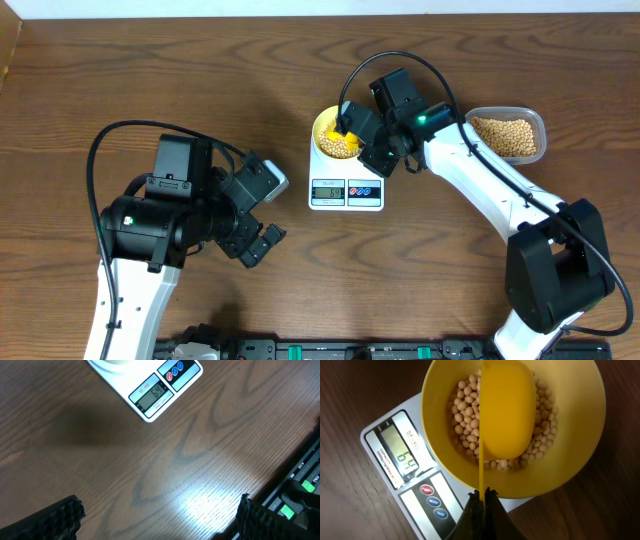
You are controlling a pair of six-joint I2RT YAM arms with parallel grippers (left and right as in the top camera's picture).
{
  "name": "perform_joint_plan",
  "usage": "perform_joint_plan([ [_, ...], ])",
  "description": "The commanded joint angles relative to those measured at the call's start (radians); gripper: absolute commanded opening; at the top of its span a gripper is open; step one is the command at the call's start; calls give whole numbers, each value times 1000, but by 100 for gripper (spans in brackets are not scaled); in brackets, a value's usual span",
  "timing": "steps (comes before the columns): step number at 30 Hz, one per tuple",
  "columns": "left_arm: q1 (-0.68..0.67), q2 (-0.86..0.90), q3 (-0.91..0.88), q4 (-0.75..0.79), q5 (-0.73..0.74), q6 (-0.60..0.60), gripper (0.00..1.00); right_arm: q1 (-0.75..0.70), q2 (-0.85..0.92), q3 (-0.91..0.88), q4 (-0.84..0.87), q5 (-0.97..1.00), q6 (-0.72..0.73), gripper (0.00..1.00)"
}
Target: Scoop item into bowl and weigh 50g on scale
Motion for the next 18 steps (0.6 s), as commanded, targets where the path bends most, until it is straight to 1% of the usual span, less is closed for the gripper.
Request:
perform_joint_plan([
  [1, 4, -5, 13, -4, 16, 10, 100, 6, 6, 10, 0, -25, 60, 1],
  [6, 4, -5, 13, -4, 16, 10, 100, -13, 4, 17, -1, -64, 113, 1],
  [10, 4, -5, 13, -4, 16, 10, 100, -45, 2, 24, -3, -175, 140, 1],
  [14, 4, -5, 13, -4, 16, 10, 100, -71, 2, 26, -3, -181, 161, 1],
  [18, 4, -5, 13, -4, 16, 10, 100, -101, -2, 31, -4, -217, 218, 1],
])
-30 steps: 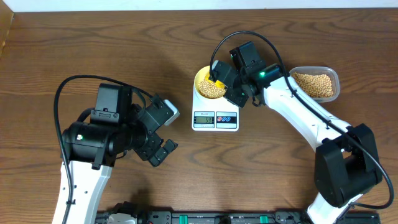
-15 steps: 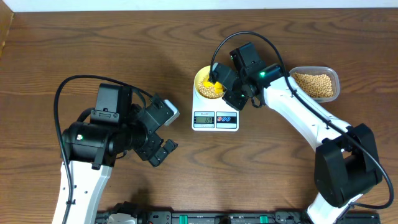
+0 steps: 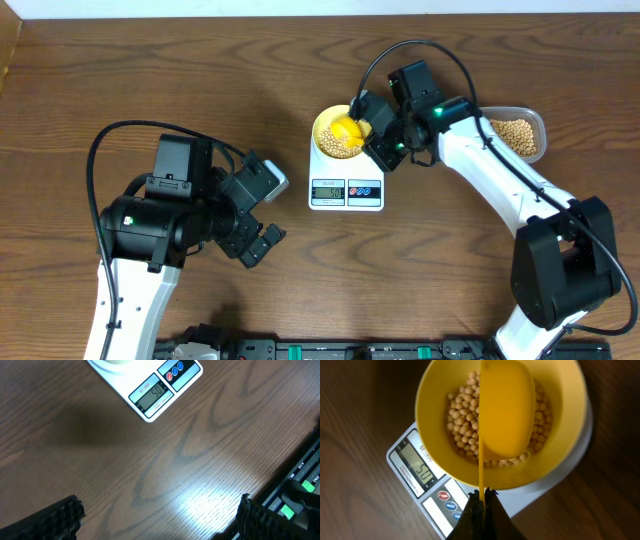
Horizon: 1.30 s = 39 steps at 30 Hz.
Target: Scoop item into bowl and weigh 50g on scale
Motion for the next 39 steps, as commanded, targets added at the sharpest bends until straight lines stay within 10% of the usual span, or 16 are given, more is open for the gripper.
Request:
perform_joint_plan([
  [1, 4, -5, 13, -3, 16, 10, 100, -25, -5, 29, -1, -85, 58, 1],
  [39, 4, -5, 13, -3, 16, 10, 100, -75, -143, 45, -23, -81, 274, 1],
])
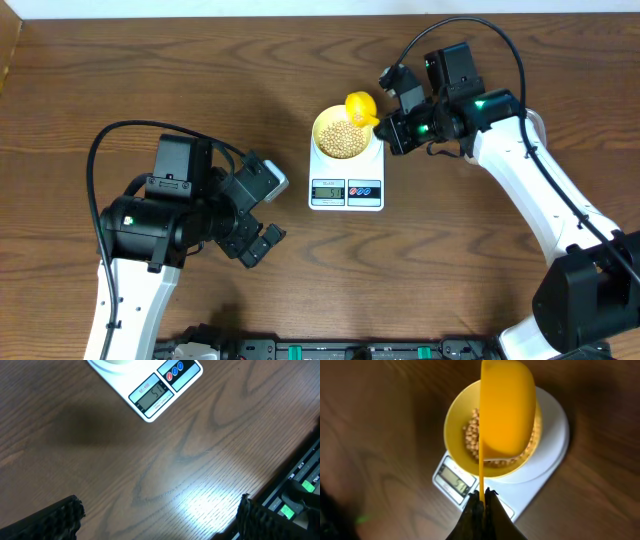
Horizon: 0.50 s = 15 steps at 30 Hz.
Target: Scoop item into bowl and weigh 50g on scale
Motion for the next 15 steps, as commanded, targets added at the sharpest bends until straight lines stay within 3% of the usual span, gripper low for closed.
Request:
perform_joint_plan([
  [1, 4, -5, 13, -4, 16, 10, 100, 10, -13, 20, 20, 33, -7, 1],
  [9, 4, -5, 13, -4, 16, 10, 100, 63, 57, 19, 42, 46, -97, 1],
  [15, 4, -5, 13, -4, 16, 10, 100, 120, 106, 19, 39, 179, -173, 1],
])
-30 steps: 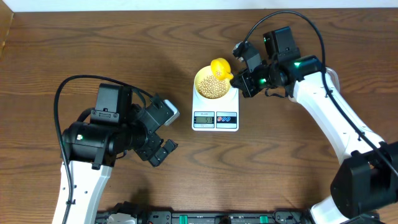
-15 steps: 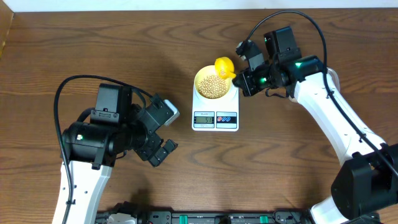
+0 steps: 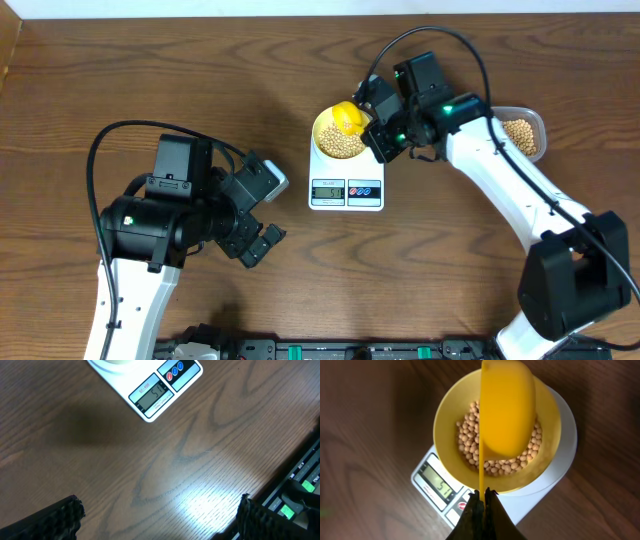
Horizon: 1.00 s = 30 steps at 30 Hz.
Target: Scoop item into bowl and weigh 50g on scale
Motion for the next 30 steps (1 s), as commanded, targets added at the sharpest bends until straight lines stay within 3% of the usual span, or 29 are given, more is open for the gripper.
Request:
perform_joint_plan([
  [1, 4, -5, 13, -3, 16, 10, 100, 34, 43, 19, 2, 66, -64, 1],
  [17, 4, -5, 13, -3, 16, 10, 100, 117, 86, 18, -10, 171, -151, 1],
  [30, 4, -5, 13, -3, 16, 10, 100, 113, 67, 30, -10, 147, -135, 1],
])
